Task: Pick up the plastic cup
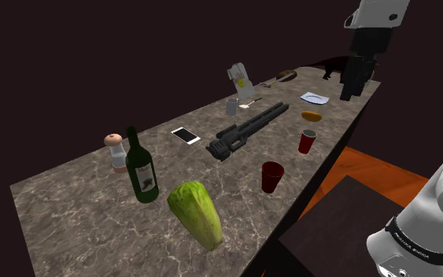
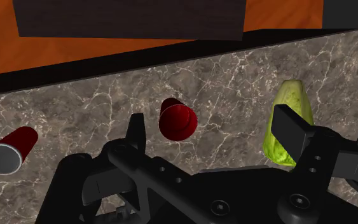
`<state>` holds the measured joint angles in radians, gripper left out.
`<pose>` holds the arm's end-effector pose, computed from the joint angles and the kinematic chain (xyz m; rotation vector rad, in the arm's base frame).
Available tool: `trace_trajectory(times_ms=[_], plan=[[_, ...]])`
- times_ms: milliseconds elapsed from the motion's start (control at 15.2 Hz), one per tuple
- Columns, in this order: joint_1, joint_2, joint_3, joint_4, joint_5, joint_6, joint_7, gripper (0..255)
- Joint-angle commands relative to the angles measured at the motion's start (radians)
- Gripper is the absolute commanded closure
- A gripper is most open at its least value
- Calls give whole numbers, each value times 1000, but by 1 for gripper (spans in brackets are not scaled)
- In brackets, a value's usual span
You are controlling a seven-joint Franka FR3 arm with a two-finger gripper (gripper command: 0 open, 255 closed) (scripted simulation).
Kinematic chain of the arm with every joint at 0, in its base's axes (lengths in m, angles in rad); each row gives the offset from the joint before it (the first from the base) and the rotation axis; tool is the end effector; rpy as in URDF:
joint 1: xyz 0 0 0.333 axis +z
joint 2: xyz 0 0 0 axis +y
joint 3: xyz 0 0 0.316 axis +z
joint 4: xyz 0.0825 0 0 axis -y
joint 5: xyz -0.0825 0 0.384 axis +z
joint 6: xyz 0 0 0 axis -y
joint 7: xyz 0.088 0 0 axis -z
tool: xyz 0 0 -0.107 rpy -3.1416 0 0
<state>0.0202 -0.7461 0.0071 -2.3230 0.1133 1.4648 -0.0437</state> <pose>0.3056 0.0221 0.5857 -3.0255 -0.1128 0.1684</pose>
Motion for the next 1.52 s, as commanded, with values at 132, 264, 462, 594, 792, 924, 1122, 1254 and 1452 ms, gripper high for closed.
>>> trace_trajectory(times_ms=[132, 264, 462, 594, 792, 924, 1122, 1254, 1452], plan=[[-1, 20, -3, -50, 3, 70, -10, 0], [-2, 47, -5, -96, 7, 140, -20, 0], [-2, 99, -9, -154, 15, 249, -36, 0], [-2, 142, -11, -186, 21, 322, -47, 0], [0, 219, -15, -223, 33, 434, -66, 0], [2, 278, -18, -240, 42, 509, -80, 0], [7, 378, -23, -254, 61, 620, -103, 0], [12, 450, -26, -255, 76, 692, -121, 0], [19, 567, -30, -245, 105, 795, -152, 0]])
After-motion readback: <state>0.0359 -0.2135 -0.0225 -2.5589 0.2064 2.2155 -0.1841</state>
